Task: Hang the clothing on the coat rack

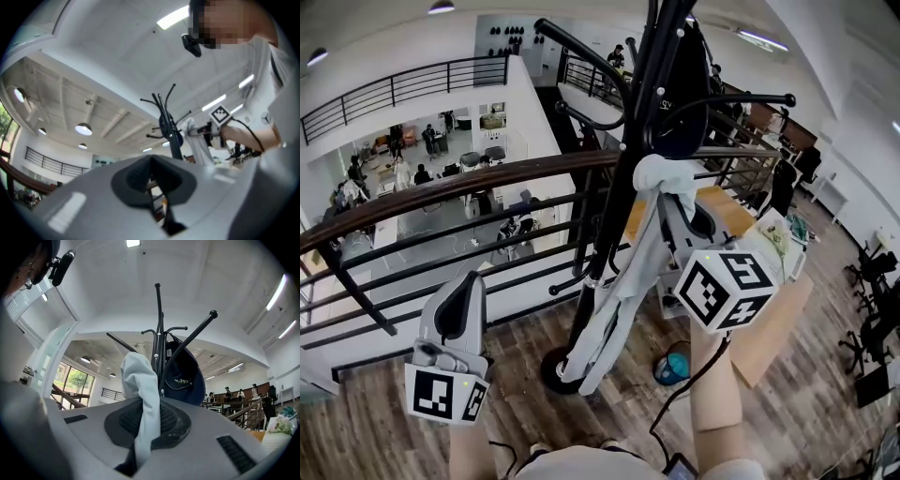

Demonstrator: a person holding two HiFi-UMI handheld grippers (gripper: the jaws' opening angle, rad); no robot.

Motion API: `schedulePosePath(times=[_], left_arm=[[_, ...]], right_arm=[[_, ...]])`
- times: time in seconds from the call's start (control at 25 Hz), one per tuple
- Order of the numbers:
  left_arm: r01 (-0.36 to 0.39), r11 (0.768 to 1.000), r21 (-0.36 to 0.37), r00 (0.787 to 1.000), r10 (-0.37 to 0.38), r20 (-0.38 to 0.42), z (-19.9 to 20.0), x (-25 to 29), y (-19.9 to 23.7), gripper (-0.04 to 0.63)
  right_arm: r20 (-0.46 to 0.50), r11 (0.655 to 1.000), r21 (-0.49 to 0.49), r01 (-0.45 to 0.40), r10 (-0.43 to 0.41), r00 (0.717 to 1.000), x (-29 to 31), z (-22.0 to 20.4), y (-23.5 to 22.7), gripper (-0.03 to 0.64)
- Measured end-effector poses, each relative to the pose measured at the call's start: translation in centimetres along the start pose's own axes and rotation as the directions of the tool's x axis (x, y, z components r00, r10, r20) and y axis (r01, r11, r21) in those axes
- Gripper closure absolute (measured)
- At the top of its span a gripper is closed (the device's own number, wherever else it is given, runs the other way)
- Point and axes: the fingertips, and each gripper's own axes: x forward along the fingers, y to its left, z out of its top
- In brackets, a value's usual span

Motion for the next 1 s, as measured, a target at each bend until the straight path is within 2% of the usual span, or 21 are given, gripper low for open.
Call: schedulePosePath(times=[0.32, 0.64, 1.0], left_arm=[[0.0, 1.0, -0.003, 1.0, 0.0, -0.006, 0.1, -0.9, 0.7, 0.589], [0.006, 1.0, -0.002, 1.0, -0.006, -0.024, -0.3, -2.7, 1.7, 0.589], [0.017, 1.0, -0.007, 0.999, -0.017, -0.042, -0.9, -4.3, 2.2, 0.589]], right_arm=[[-0.032, 1.0, 0.012, 0.004, -0.004, 0.999, -0.3, -1.7, 1.1, 0.609], [-0.008, 0.999, 0.016, 0.051, -0.051, 0.999, -1.3, -2.3, 2.1, 0.606], [0.045, 0.994, 0.009, 0.108, -0.108, 0.993, -3.8, -2.1, 3.0, 0.545]])
